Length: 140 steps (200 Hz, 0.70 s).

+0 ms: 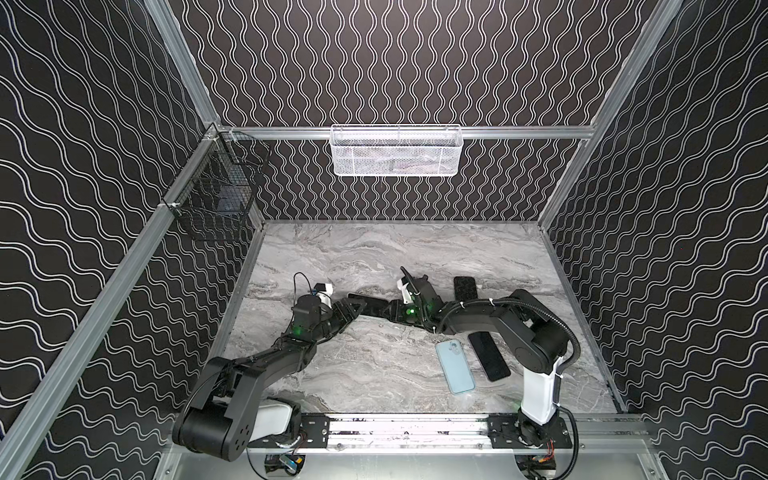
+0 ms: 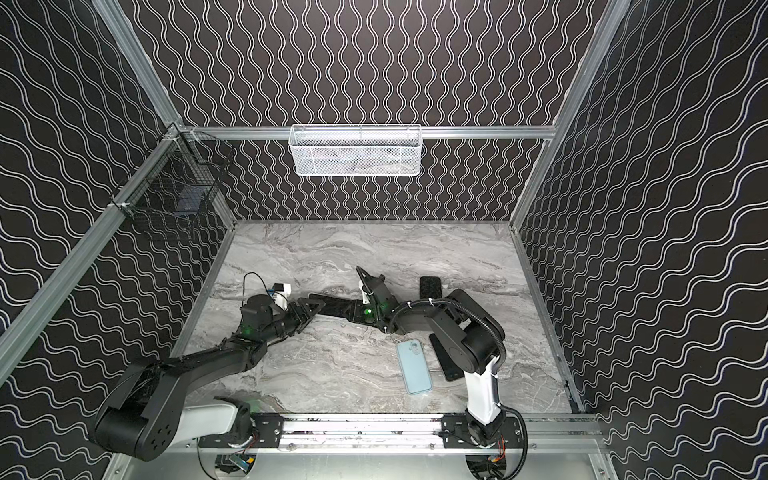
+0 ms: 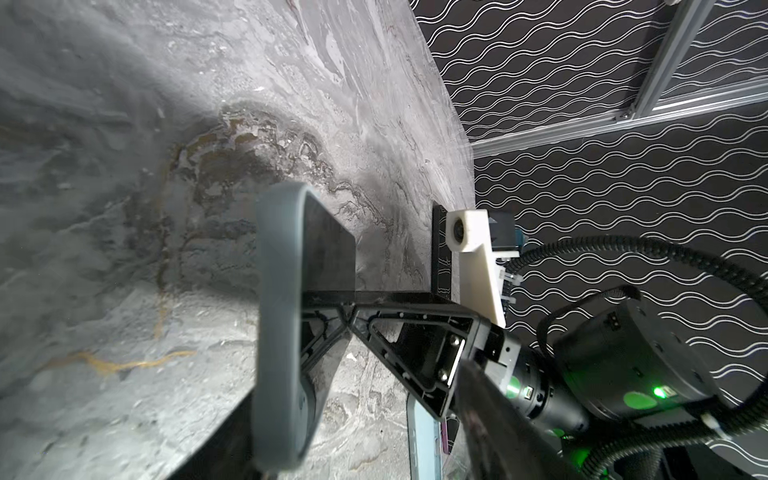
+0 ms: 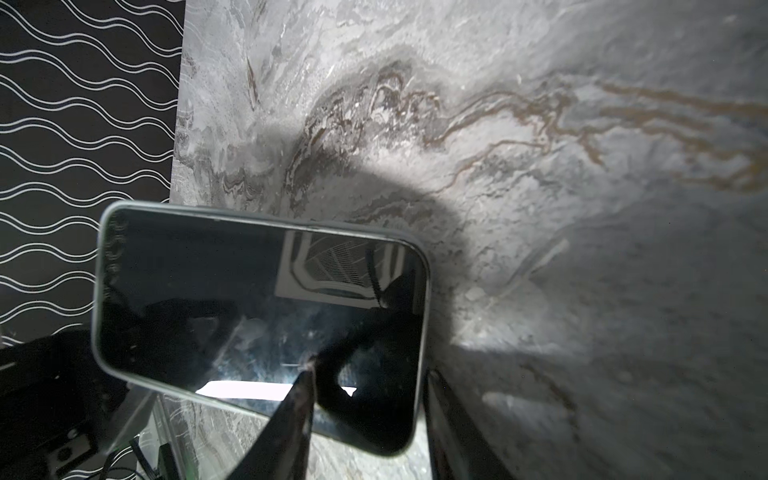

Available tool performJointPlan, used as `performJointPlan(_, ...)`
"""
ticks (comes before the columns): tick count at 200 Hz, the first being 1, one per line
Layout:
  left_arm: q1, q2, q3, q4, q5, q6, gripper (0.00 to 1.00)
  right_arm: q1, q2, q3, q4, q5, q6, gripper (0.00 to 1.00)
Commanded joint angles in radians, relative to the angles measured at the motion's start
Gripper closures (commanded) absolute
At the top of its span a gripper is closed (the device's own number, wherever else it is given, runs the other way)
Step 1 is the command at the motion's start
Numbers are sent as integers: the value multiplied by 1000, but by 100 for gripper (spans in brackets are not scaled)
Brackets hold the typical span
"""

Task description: Put the phone into the phone case

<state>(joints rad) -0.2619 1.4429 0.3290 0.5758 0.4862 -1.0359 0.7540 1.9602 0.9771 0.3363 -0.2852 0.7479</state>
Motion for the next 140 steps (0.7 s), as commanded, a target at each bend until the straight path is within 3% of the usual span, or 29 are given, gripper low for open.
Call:
performJointPlan(1,-2,-17,19,16,42,45,47,7,10,-15,-162,-25,-5,56)
performJointPlan(58,-2,-2,33,-70,29,79,64,7,9,-14,-161,-25,-8,56)
performJointPlan(124,-2,39,29,-34,34,67,100,8,12,-6,-168,-20,-15,57)
performJointPlan(140,-2,36,25,-30,34,63,100,8,11,-7,-168,-22,-13,57)
